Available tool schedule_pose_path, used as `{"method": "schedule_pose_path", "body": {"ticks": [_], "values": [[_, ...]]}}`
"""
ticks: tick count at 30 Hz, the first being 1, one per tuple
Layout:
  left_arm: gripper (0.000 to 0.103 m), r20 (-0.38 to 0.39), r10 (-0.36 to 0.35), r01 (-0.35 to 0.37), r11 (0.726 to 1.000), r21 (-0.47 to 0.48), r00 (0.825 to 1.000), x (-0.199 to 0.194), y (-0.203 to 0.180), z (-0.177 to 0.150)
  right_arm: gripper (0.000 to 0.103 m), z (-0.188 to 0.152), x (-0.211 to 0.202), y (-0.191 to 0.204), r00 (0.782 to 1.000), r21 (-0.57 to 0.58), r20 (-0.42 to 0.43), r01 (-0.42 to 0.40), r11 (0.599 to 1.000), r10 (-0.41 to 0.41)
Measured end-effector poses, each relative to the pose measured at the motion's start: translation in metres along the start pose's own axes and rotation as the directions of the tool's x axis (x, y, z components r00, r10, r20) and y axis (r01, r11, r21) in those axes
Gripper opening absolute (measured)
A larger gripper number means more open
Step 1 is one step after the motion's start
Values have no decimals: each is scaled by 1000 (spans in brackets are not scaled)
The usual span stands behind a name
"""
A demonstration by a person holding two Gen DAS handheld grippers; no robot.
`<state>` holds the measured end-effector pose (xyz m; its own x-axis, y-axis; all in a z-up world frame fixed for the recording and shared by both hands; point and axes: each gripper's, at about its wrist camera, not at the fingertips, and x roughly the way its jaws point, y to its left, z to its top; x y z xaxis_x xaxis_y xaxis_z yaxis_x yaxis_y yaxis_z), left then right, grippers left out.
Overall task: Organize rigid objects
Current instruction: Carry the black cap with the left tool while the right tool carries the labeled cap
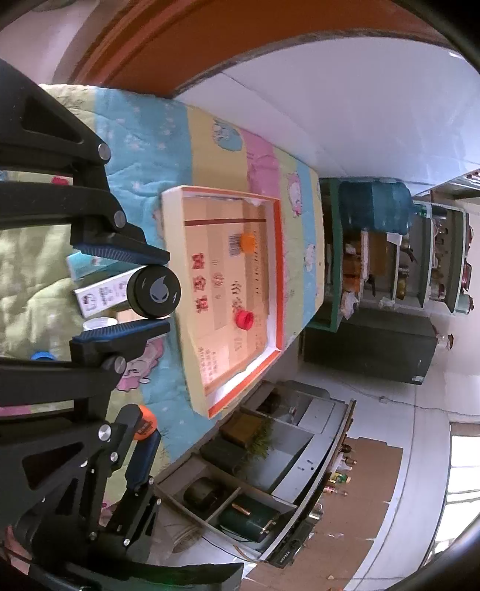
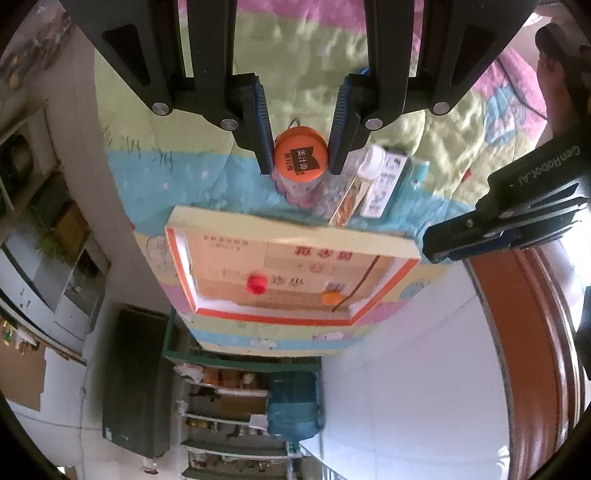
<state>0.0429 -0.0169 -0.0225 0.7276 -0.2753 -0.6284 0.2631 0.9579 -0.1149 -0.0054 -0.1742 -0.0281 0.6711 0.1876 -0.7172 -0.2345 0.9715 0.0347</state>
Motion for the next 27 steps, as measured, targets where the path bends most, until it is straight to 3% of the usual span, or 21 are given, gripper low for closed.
{"method": "schedule_pose_path", "body": {"ticks": [27], "values": [[31,-19,-4,3,1000,-17,1000,59,13,63,30,75,42,-34,999,14,47,4,1000,-5]]}}
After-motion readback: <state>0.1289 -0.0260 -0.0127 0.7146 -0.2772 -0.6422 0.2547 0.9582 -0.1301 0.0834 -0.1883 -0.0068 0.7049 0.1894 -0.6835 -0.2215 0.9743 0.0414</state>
